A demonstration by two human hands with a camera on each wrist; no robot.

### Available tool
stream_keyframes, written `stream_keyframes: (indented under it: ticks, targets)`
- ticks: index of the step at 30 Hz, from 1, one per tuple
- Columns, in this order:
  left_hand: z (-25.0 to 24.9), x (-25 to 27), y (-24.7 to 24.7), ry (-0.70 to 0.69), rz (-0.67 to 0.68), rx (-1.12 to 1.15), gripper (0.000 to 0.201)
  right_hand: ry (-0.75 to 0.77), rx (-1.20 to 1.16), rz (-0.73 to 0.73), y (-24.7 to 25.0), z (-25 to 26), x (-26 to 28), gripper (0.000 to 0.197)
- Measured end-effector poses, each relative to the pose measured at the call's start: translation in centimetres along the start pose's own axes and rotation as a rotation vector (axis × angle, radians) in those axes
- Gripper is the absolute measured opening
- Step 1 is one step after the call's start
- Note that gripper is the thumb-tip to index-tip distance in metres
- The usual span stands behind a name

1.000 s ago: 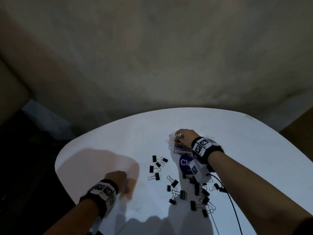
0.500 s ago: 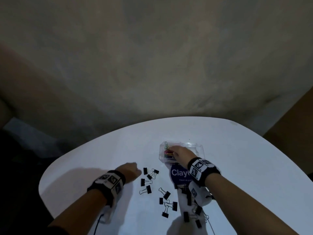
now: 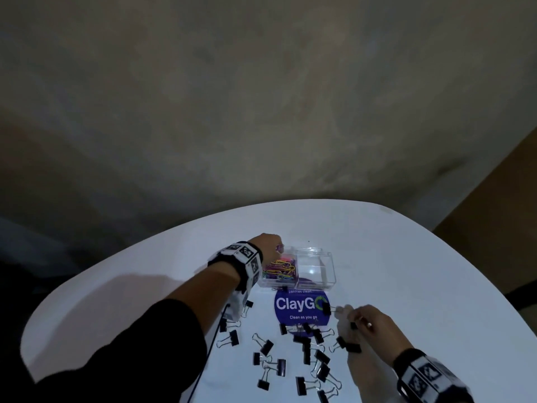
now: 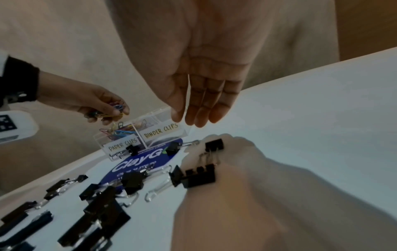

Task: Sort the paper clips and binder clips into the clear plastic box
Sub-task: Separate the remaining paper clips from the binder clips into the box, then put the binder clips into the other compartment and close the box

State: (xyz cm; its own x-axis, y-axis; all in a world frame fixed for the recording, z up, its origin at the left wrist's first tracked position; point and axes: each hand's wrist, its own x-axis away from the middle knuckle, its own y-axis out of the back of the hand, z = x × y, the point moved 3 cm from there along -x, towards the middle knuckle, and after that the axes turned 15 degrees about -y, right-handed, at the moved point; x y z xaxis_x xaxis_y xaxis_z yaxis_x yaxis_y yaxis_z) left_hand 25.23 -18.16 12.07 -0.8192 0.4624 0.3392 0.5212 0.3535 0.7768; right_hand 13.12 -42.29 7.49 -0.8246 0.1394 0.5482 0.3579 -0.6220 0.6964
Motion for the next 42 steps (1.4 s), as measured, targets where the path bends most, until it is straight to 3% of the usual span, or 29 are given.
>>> stream_keyframes:
  ticks: [5,9,10,14,19,23,25,28,30,32,35,36,38,39,40,42]
  targets:
    - [-0.4,-1.0,-0.6,-0.093,-0.031,0.004,0.030,-0.045,0.053,0.006,-0.4,-0.9,-0.1,0.020]
    - [0.2,0.3,0.3,-0.095,-0.126,-0.025,0.029,-0.153,0.106,-0.043,-0.6,-1.6,-1.2,0.022]
    - [0.5,0.9,0.6,-0.091,-0.177,-0.035,0.027,-0.204,0.122,-0.065,-0.6,-1.8,-1.3,0.031]
    - [4.4,4.2,0.4,0.069,-0.363,-0.036,0.026,-0.362,0.099,-0.071,-1.0,-2.0,-1.5,0.048]
    - [9.6,9.3,-6.4,0.323,-0.144,-0.073,0.045,-0.358,0.087,-0.071,-3.6,0.3,-1.3,0.044]
    - [8.2,10.4,-10.8,0.188,-0.136,-0.016,0.068,-0.218,0.058,0.010,-6.3,3.0,-0.4,0.049]
    - [7.1,10.5,-11.4,0.121,-0.109,0.088,0.060,-0.159,0.004,0.054,-6.2,3.7,0.4,0.057]
    - [6.9,11.8,-10.8,0.129,-0.079,0.135,0.084,-0.154,0.123,0.129,-5.0,2.6,2.5,0.088]
    - [7.5,13.8,-11.1,0.175,0.037,0.068,0.106,-0.210,0.310,0.178,-5.2,0.5,4.7,0.110]
    - [7.4,15.9,-12.6,0.173,0.159,-0.001,0.117,-0.244,0.359,0.205,-6.8,-1.8,6.8,0.108]
    - [5.8,16.4,-14.5,0.097,0.078,0.039,0.110,-0.272,0.283,0.244,-9.1,-2.7,7.5,0.099]
    - [5.3,15.8,-14.7,0.061,0.021,0.047,0.104,-0.234,0.276,0.180,-9.4,-2.3,6.9,0.093]
    - [3.9,14.3,-14.2,-0.001,-0.064,0.075,0.090,-0.076,0.177,-0.100,-9.3,-0.3,5.2,0.064]
    - [3.4,13.4,-13.8,-0.015,-0.087,0.112,0.086,0.002,0.155,-0.151,-9.3,0.8,4.4,0.062]
    - [3.0,12.7,-13.4,-0.016,-0.089,0.147,0.087,-0.009,0.123,-0.110,-9.1,1.6,3.9,0.065]
    - [2.6,11.9,-12.7,-0.007,-0.032,0.120,0.097,-0.125,0.115,0.092,-8.8,2.1,3.1,0.096]
